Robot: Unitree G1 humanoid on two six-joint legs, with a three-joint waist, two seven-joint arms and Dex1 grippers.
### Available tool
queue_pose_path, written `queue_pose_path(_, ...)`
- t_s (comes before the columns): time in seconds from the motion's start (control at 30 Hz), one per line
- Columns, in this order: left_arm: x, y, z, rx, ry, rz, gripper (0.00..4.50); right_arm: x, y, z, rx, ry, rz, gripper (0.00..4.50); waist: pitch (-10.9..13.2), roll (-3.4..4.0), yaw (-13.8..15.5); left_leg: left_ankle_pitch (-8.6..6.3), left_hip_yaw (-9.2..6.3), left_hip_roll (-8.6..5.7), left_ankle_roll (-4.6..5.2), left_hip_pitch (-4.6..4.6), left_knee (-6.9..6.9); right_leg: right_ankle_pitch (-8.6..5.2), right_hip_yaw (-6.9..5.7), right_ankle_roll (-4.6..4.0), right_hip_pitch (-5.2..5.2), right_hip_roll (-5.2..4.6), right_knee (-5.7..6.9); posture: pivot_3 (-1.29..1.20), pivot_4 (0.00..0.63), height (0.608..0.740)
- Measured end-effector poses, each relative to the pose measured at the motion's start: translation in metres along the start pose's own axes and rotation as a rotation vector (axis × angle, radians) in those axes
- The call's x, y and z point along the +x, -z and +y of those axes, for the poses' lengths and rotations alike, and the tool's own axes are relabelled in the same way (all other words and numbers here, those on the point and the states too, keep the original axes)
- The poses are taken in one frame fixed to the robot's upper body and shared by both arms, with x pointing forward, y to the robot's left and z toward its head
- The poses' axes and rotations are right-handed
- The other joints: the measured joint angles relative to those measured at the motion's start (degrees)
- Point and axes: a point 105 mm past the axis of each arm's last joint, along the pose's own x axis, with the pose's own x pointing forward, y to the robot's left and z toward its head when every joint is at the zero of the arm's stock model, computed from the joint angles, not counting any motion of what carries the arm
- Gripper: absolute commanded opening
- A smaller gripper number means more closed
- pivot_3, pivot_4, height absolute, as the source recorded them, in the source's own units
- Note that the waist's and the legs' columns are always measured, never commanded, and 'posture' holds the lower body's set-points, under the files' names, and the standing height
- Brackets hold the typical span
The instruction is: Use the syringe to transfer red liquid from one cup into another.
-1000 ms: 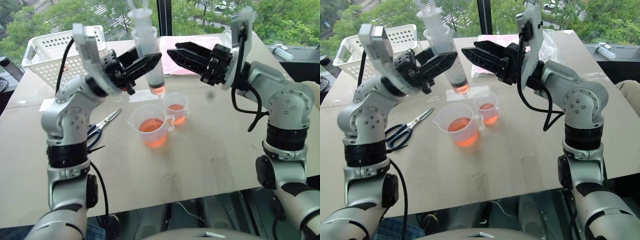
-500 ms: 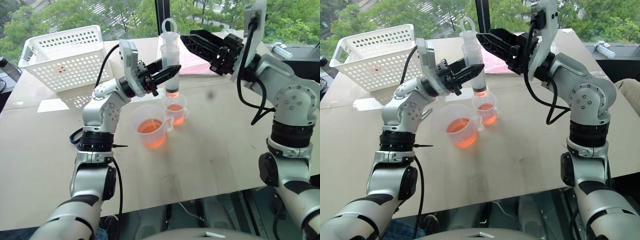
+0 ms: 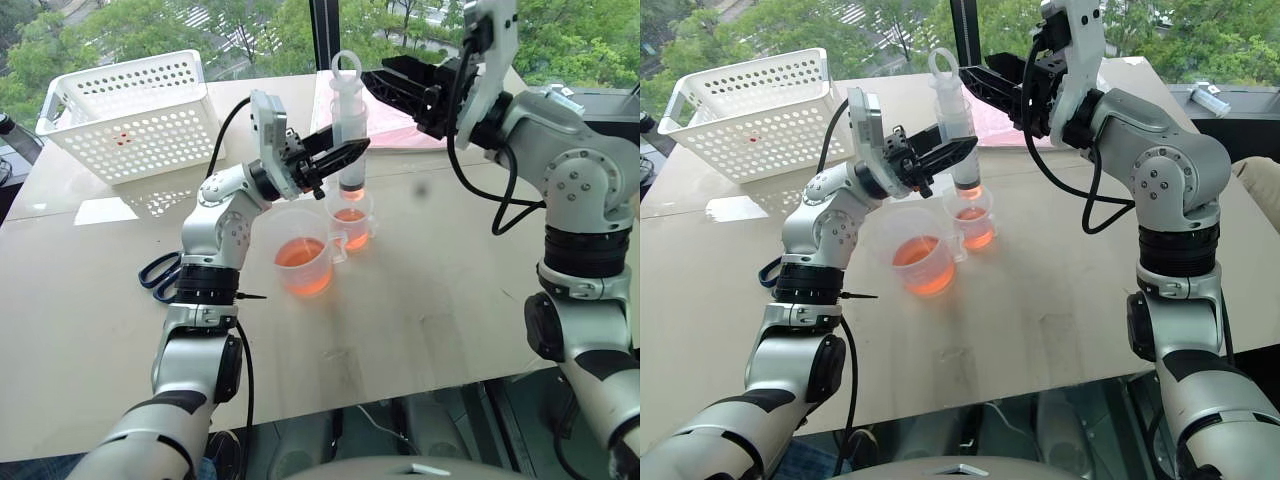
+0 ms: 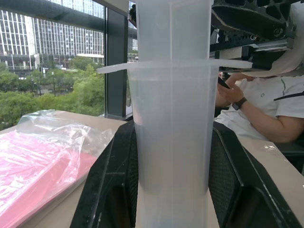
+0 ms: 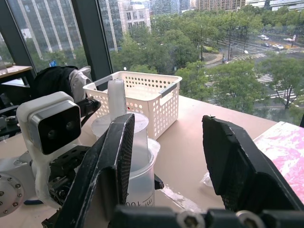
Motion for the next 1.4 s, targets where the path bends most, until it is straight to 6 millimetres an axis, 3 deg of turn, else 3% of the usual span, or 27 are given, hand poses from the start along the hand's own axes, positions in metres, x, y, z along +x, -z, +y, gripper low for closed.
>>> queue_pose_path(0.2,0.000,0.000,-0.001,0.004,0.006,-0.005,1.33,0.000,0.000,0.002,0.014,-0.016,-0.004,2.40,0.00,0.00,0.04,0.00,-0.01,0.00,0.00,-0.03,0.01,0.00,-0.01,0.00,-0.01,-0.01,0.00,0.00,0.150,0.740)
queue_pose_path(0.5,0.002,0.002,-0.002,0.003,0.013,-0.007,1.33,-0.019,0.000,0.005,-0.003,-0.091,0.047,2.40,0.00,0.00,-0.12,0.00,0.00,0.00,0.00,-0.12,0.07,0.00,-0.01,0.00,-0.07,0.00,0.02,0.00,0.150,0.740)
queue_pose_path(0.77,0.002,0.002,-0.003,0.016,0.019,-0.009,1.33,-0.003,-0.011,0.021,0.007,-0.140,0.007,2.40,0.00,0.00,0.02,0.00,-0.07,0.00,0.00,-0.28,0.24,0.00,-0.08,0.00,-0.15,-0.01,0.06,0.00,0.150,0.740)
queue_pose_path(0.87,0.003,0.002,-0.004,0.014,0.021,-0.011,1.33,0.004,-0.012,0.018,0.011,-0.103,0.006,2.40,-0.02,0.01,-0.03,0.01,-0.11,-0.06,-0.01,-0.80,0.53,0.01,-0.11,0.01,-0.67,-0.05,0.34,0.00,0.150,0.740)
queue_pose_path(1.0,0.003,0.003,-0.004,0.014,0.021,-0.013,1.33,0.007,-0.008,0.013,-0.012,-0.052,0.036,2.40,-0.02,0.01,0.00,0.02,-0.11,-0.08,-0.04,-0.80,0.53,0.01,-0.15,0.01,-0.74,-0.08,0.49,0.00,0.150,0.740)
queue_pose_path(1.1,0.003,0.004,-0.003,0.012,0.017,-0.010,1.33,0.007,-0.006,0.011,-0.026,-0.024,0.052,1.59,-0.02,0.01,-0.03,0.03,-0.09,-0.08,-0.04,-0.79,0.54,0.01,-0.12,0.01,-0.74,-0.07,0.51,0.00,0.150,0.740)
queue_pose_path(1.2,0.002,0.006,-0.002,0.006,0.007,-0.005,1.33,0.008,-0.005,0.015,-0.041,-0.034,0.065,0.12,-0.02,0.01,-0.16,0.04,-0.08,-0.08,-0.05,-0.77,0.54,0.01,-0.10,0.01,-0.76,-0.06,0.59,0.00,0.150,0.740)
queue_pose_path(1.4,0.002,0.007,-0.001,0.008,0.002,0.002,1.33,0.010,-0.004,0.016,-0.062,-0.024,0.085,0.05,-0.02,0.01,-0.11,0.05,-0.07,-0.08,-0.06,-0.77,0.58,0.01,-0.10,0.01,-0.77,-0.07,0.69,0.00,0.150,0.740)
